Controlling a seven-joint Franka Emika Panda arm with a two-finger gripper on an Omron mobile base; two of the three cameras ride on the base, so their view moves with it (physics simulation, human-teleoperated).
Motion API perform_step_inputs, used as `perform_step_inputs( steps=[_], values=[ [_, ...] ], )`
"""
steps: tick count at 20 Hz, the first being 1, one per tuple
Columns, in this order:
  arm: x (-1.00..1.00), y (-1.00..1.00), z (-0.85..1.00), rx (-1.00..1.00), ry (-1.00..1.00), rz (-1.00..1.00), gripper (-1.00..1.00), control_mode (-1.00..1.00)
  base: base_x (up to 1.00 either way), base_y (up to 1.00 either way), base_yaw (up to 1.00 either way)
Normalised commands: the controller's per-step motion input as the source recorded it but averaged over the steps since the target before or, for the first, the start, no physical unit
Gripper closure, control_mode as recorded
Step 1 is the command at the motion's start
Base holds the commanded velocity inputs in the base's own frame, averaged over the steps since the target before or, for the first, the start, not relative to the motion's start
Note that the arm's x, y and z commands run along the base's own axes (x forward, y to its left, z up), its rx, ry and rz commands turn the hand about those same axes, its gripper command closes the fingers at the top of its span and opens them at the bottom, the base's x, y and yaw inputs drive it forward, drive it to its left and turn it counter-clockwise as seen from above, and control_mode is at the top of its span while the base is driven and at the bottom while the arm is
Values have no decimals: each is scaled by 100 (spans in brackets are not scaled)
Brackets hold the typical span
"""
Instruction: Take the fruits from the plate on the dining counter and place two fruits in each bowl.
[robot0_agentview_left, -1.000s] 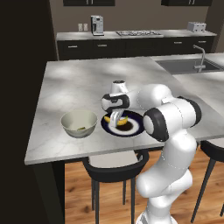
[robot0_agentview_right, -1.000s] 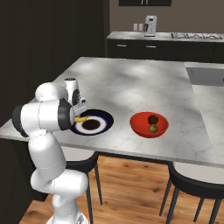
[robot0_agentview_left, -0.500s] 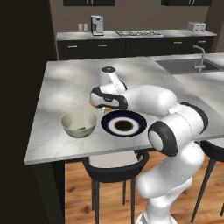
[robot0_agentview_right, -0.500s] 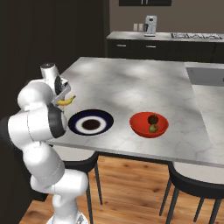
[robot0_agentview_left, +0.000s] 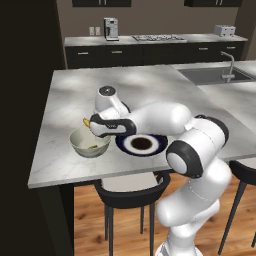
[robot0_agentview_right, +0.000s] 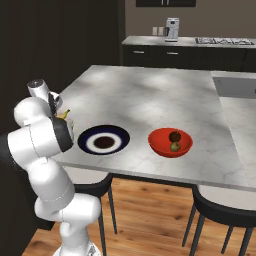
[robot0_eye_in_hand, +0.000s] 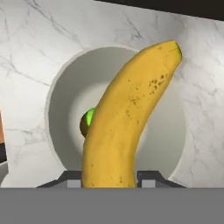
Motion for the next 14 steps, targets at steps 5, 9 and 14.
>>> perform_step_inputs(
  steps=[5,9,14],
  values=[
    [26,0,-20,-3,33,0,100,-100,0,0,0],
    [4,7,-21,-7,13,0,100,-100,0,0,0],
    [0,28,-20,-13,0,0,100,-100,0,0,0]
  ],
)
